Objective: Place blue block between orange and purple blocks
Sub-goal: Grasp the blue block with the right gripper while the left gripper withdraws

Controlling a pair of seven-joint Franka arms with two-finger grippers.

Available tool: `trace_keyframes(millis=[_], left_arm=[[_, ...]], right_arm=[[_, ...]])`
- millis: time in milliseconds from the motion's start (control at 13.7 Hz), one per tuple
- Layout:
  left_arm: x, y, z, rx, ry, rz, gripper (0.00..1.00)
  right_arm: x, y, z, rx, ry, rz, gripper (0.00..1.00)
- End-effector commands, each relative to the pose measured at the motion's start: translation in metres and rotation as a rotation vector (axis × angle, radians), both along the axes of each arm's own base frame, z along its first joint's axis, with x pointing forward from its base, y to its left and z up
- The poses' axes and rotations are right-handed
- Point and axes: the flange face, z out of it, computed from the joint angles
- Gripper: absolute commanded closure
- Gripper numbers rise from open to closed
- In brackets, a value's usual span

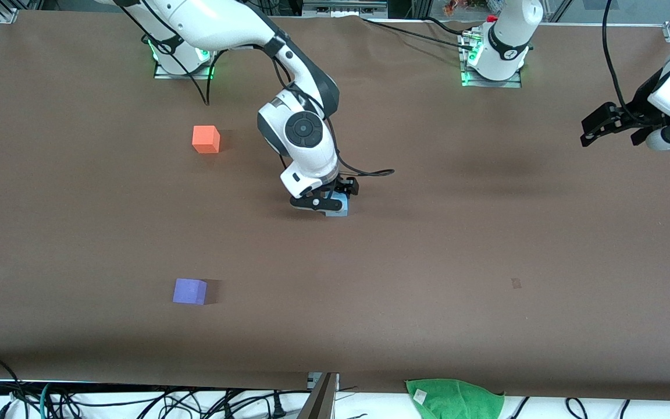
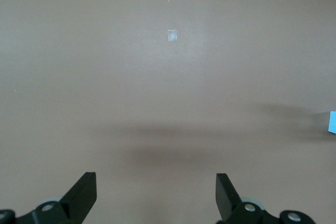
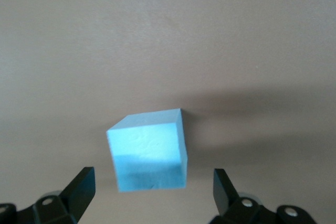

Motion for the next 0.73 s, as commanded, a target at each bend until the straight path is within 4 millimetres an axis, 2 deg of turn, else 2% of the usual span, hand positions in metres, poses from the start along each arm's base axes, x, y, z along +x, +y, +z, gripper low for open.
trace_keyframes(millis=[0, 73, 292, 658], left_arm=[[-0.002, -0.005, 0.000, -0.003, 0.009, -0.022, 0.00], [-0.002, -0.010, 0.000, -0.003, 0.009, -0.027, 0.00], [-0.002, -0.011, 0.000, -0.003, 0.009, -0.039, 0.00], [0.000, -0.013, 0.003, -0.003, 0.004, -0.042, 0.00]], right_arm=[[0.000, 0.007, -0.011, -0.019, -0.020, 0.010, 0.01], [-0.002, 0.008, -0.019, -0.022, -0.014, 0.015, 0.01], [-0.006, 0.014, -0.023, -0.016, -0.018, 0.019, 0.01], [-0.005, 0.016, -0.020, -0.005, -0.017, -0.016, 0.01]])
